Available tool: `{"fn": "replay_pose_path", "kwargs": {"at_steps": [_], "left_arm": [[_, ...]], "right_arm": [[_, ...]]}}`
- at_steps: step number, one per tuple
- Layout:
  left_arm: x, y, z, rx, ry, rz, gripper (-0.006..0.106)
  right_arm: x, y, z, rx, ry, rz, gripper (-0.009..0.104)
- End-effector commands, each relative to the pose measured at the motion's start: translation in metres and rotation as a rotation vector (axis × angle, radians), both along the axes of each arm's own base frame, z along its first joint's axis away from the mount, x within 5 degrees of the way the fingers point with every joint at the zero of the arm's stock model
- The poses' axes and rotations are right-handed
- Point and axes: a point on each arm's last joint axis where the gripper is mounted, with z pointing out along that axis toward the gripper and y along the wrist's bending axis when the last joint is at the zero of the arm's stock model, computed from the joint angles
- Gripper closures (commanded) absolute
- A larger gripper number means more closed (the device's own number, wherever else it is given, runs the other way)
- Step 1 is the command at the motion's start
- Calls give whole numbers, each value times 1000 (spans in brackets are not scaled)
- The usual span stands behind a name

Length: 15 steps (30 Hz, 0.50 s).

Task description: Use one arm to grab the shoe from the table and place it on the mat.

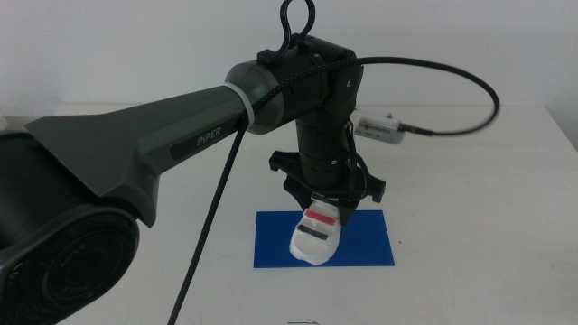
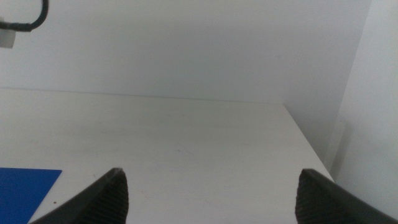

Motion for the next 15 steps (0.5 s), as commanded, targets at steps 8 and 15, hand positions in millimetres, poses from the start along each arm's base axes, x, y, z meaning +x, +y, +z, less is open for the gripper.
{"fn": "replay_pose_path", "kwargs": {"at_steps": [8,15], "left_arm": [[-11,6,36,45,-102,-614,96],[-11,6,34,87,-175,-1063,96]], "right_arm": [[-2,0,14,-16,-116,1,1],[-2,0,14,-16,-116,1,1]]}}
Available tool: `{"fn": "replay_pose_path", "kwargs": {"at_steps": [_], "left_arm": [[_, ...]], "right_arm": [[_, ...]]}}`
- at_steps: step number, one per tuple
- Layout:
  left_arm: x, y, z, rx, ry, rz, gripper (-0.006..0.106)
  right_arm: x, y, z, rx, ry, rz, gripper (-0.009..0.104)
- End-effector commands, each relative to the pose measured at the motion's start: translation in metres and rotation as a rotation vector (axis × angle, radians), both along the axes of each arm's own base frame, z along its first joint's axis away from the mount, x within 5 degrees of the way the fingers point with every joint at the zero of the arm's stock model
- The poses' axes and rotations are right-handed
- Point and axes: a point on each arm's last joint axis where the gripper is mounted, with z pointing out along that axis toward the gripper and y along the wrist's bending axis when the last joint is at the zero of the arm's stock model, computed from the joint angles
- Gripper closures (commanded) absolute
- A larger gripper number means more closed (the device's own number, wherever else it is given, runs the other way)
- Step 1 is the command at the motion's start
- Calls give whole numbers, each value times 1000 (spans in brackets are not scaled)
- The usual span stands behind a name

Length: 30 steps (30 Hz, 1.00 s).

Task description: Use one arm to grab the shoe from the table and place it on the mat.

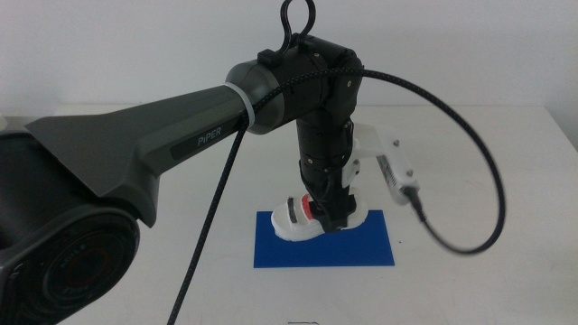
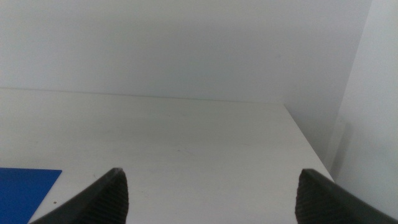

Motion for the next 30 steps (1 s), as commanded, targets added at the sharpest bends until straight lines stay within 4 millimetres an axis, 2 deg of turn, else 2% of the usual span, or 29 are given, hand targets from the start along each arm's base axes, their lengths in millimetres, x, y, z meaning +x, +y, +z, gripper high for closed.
{"fn": "replay_pose_path", "kwargs": {"at_steps": [1,6,15,30], "left_arm": [[-11,6,34,0,-16,-163,96],[-11,4,32,-6,-37,-303,96],[-4,-6,12,-43,-14,-191,102],[7,-14,-5,-63,-80,-271,102]], "right_arm": [[-2,0,14,-16,-116,1,1],[-2,0,14,-16,-116,1,1],[-2,0,14,-16,-116,1,1],[-2,0,14,-16,-116,1,1]]}}
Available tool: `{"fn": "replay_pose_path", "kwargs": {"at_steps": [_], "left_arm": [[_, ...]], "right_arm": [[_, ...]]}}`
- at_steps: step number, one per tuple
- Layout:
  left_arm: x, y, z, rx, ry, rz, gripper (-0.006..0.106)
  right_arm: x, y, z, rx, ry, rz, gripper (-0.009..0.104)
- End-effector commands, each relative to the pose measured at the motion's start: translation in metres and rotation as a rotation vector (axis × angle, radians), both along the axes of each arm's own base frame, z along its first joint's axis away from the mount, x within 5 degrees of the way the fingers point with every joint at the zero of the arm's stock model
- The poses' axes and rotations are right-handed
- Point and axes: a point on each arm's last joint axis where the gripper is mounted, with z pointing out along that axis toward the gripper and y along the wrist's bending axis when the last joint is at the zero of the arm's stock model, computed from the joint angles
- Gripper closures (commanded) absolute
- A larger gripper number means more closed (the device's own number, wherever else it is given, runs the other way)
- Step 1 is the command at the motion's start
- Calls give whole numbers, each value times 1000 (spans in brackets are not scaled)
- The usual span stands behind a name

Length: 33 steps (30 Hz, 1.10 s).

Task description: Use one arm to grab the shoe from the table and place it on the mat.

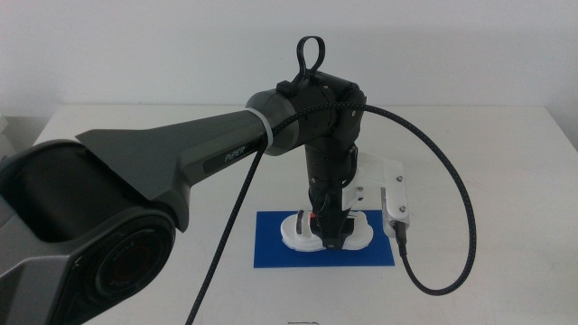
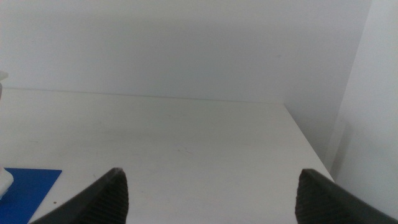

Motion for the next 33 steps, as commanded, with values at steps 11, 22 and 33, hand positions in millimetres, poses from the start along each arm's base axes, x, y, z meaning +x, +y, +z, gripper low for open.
{"fn": "replay_pose_path", "kwargs": {"at_steps": [11,22,33], "left_arm": [[-2,-2,38,-86,-78,-4,97],[-1,-3,39,-103,-70,75,31],[-5,3,59,-107,-81,136,27]], "right_arm": [[-2,0,14,-16,-116,1,1],[-2,0,14,-16,-116,1,1],[-2,0,14,-16,-116,1,1]]}}
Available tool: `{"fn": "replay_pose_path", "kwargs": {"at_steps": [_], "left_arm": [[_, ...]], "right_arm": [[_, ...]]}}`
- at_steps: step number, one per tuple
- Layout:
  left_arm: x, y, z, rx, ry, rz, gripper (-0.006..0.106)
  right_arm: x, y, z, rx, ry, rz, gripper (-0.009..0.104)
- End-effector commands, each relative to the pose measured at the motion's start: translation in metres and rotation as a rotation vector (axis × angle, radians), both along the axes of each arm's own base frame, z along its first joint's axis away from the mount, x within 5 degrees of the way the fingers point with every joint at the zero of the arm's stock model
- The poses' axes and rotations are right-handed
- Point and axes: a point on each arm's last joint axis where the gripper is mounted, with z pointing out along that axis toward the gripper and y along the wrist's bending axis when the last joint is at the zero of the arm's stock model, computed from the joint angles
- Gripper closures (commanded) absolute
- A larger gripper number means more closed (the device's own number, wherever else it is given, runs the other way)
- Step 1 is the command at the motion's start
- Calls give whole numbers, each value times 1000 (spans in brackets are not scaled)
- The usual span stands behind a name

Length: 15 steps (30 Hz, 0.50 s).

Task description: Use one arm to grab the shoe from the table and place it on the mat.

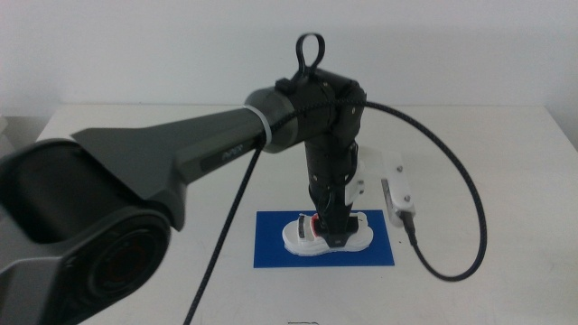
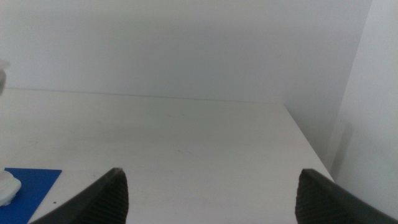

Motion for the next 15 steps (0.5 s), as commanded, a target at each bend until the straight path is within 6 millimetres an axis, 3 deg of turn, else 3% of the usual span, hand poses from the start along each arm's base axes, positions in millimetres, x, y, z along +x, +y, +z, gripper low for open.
{"fn": "replay_pose_path", "kwargs": {"at_steps": [1,6,15], "left_arm": [[-8,4,59,-83,-95,32,27],[-15,16,98,-92,-189,44,27],[-44,42,192,-281,-413,56,31]], "right_arm": [[-2,0,14,-16,-116,1,1],[-2,0,14,-16,-116,1,1],[-2,0,14,-16,-116,1,1]]}}
